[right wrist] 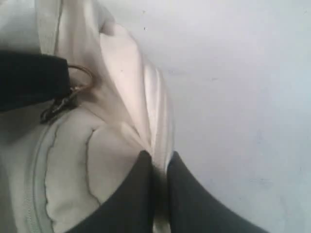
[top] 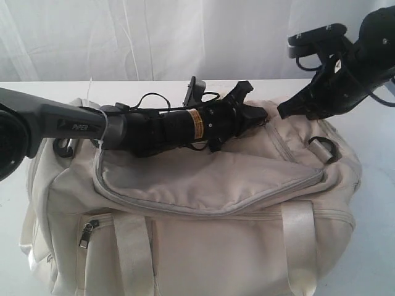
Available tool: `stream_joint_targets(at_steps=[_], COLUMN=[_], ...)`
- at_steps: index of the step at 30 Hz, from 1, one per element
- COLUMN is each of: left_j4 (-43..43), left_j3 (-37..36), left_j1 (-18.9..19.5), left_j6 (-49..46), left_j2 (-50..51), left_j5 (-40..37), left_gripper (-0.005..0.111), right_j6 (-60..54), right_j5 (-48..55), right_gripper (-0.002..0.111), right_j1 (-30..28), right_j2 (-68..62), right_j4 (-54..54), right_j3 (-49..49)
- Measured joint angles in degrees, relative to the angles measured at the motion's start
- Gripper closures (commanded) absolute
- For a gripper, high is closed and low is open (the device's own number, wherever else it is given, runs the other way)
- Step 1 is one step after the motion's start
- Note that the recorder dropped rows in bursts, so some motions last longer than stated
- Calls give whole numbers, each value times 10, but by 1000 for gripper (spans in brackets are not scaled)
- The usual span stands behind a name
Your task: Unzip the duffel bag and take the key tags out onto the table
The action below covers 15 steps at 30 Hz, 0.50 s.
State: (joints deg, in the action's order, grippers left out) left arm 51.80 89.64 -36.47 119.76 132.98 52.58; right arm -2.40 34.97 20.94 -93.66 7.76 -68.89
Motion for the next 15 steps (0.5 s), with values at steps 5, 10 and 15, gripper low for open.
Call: stream_joint_targets(at_steps=[5, 10, 15], left_j4=[0, -9, 22], left_j3=[-7, -12, -20], left_j1=[39, 79, 124], left_j6=[-21, -40, -39], left_j2=[19, 26, 2], left_j5=[162, 249, 234], left_gripper=[107, 107, 107], right_j6=[-13, -32, -33], right_j5=[1, 22, 29], right_gripper=[108, 108, 108], right_j1=[0, 1, 2], right_j2=[28, 36, 36], right_j4=[-18, -39, -48], right_j3=[1, 1, 1])
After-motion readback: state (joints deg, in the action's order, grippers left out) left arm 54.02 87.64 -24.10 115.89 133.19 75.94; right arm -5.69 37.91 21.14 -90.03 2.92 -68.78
